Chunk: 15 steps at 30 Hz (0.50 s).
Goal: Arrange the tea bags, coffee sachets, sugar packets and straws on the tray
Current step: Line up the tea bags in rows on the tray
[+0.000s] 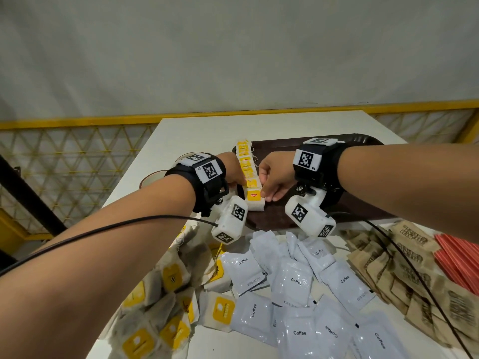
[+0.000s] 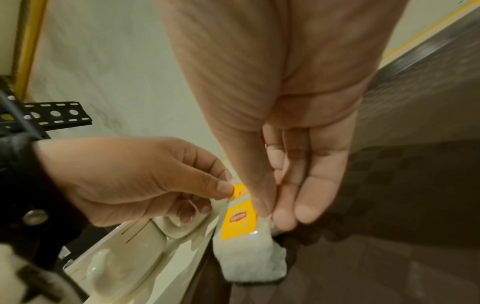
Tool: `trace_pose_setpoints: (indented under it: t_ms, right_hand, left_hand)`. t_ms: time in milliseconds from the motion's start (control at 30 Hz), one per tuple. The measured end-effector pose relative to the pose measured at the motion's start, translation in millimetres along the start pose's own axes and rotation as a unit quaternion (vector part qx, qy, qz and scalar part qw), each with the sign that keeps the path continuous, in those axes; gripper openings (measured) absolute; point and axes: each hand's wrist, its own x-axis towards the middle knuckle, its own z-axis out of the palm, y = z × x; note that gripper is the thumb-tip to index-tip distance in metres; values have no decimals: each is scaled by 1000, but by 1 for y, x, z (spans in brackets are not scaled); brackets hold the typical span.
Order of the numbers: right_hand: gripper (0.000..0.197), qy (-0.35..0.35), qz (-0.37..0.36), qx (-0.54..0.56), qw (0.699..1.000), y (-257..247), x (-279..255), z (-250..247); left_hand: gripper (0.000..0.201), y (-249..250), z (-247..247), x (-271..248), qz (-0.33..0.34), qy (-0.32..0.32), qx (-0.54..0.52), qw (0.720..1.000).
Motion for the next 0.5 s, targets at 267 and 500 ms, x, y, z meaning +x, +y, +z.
trace_pose_setpoints:
  t_ms: [267, 500]
  right_hand:
    - [20, -4, 3, 36, 999, 5, -2, -2]
    - [20, -4, 5, 26, 1000, 6, -3, 0]
  left_hand:
    - [31, 0, 1, 6, -2, -6, -7, 1000]
    - [10, 0, 3, 8, 4, -22, -9, 1000]
